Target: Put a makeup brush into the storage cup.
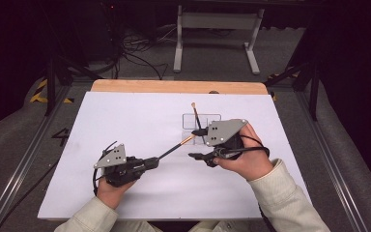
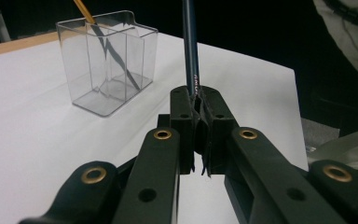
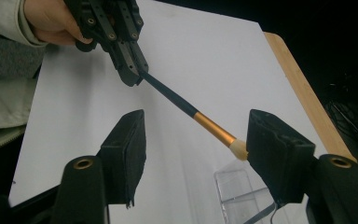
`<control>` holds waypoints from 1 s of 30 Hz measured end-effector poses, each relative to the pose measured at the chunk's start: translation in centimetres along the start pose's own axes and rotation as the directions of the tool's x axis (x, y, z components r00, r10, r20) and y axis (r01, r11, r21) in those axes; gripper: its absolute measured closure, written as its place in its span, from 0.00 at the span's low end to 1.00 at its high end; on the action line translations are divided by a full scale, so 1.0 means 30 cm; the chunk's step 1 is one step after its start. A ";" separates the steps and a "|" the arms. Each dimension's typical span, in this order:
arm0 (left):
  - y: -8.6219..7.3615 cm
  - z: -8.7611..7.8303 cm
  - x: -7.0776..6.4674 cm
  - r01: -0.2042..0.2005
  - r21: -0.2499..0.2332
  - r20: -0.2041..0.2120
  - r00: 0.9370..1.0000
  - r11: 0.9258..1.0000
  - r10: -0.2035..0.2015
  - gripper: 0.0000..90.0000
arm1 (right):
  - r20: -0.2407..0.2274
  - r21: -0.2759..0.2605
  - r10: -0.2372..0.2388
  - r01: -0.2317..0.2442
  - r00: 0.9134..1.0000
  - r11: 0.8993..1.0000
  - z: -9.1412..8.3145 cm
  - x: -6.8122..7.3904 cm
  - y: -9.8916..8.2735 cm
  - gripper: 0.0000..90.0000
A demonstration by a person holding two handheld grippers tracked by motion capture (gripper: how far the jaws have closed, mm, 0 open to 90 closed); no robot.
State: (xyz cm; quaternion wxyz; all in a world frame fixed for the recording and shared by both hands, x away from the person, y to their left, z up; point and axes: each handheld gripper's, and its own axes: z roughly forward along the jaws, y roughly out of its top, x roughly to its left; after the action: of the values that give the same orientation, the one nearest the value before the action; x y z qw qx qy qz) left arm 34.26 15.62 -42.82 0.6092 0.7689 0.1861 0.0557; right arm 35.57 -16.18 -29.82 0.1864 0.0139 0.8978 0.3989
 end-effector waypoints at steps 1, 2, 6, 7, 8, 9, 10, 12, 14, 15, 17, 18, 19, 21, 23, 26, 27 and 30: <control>-0.001 -0.001 0.000 0.002 -0.003 0.001 1.000 1.000 -0.002 0.95 | 0.001 -0.011 0.011 -0.011 1.000 1.000 -0.002 0.001 -0.011 0.42; -0.001 -0.001 0.000 0.002 -0.003 0.001 1.000 1.000 -0.002 0.95 | 0.003 -0.021 0.020 -0.020 1.000 1.000 -0.004 0.003 -0.020 0.42; 0.000 -0.004 -0.001 -0.007 -0.016 0.001 1.000 1.000 0.007 0.95 | 0.015 -0.066 0.057 -0.056 0.998 0.996 -0.014 0.004 -0.049 0.41; 0.000 -0.004 -0.003 -0.007 -0.019 0.000 1.000 1.000 0.007 0.95 | 0.014 -0.079 0.071 -0.069 0.997 0.994 -0.017 0.003 -0.058 0.40; 0.000 -0.005 -0.003 -0.008 -0.020 0.000 1.000 1.000 0.008 0.95 | 0.014 -0.092 0.087 -0.085 0.996 0.992 -0.019 0.003 -0.069 0.38; 0.001 -0.005 -0.003 -0.010 -0.022 0.003 1.000 1.000 0.010 0.95 | 0.014 -0.103 0.099 -0.097 0.995 0.990 -0.019 0.002 -0.077 0.37; 0.001 -0.006 -0.004 -0.012 -0.022 0.003 1.000 1.000 0.012 0.95 | 0.009 -0.117 0.117 -0.115 0.993 0.987 -0.018 0.002 -0.087 0.34; 0.001 -0.008 -0.003 -0.009 -0.023 0.009 1.000 1.000 0.009 0.95 | 0.000 -0.140 0.147 -0.145 0.989 0.979 -0.016 0.005 -0.100 0.30; 0.002 -0.012 -0.002 -0.006 -0.026 0.009 1.000 1.000 0.006 0.95 | -0.003 -0.177 0.179 -0.176 0.984 0.968 -0.015 0.008 -0.116 0.22; 0.002 -0.013 -0.002 -0.005 -0.030 0.005 1.000 1.000 0.005 0.95 | -0.005 -0.201 0.201 -0.198 0.979 0.959 -0.014 0.009 -0.128 0.19; 0.002 -0.014 -0.002 -0.006 -0.032 0.005 1.000 0.999 0.006 0.95 | -0.016 -0.234 0.239 -0.236 0.971 0.943 -0.014 0.009 -0.148 0.12; 0.003 -0.017 -0.001 -0.012 -0.035 0.005 1.000 0.999 0.012 0.95 | -0.020 -0.250 0.259 -0.256 0.966 0.934 -0.014 0.010 -0.158 0.09; 0.004 -0.018 -0.002 -0.008 -0.038 0.005 1.000 0.999 0.008 0.95 | -0.021 -0.265 0.273 -0.268 0.962 0.926 -0.012 0.010 -0.169 0.06; 0.004 -0.019 -0.002 -0.008 -0.041 0.005 1.000 0.999 0.008 0.95 | -0.038 -0.286 0.297 -0.295 0.954 0.911 -0.009 0.011 -0.189 0.03; 0.006 -0.021 -0.001 -0.015 -0.047 0.003 1.000 0.999 0.015 0.95 | -0.059 -0.294 0.296 -0.300 0.953 0.907 -0.006 0.013 -0.203 0.02; 0.007 -0.023 -0.004 -0.016 -0.054 0.006 1.000 0.998 0.016 0.95 | -0.070 -0.305 0.314 -0.320 0.947 0.897 0.001 0.016 -0.216 0.02; 0.007 -0.024 -0.005 -0.014 -0.058 0.007 1.000 0.998 0.015 0.95 | -0.077 -0.311 0.322 -0.330 0.944 0.891 0.004 0.018 -0.219 0.02; 0.008 -0.026 -0.005 -0.018 -0.066 0.008 1.000 0.998 0.019 0.95 | -0.100 -0.324 0.336 -0.350 0.936 0.879 0.015 0.021 -0.233 0.02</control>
State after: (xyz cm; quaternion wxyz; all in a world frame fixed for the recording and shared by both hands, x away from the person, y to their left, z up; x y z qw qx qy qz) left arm 33.92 16.25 -42.36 0.6346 0.7502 0.1744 0.0641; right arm 35.99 -20.51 -35.35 0.0940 0.1324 0.8032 0.5732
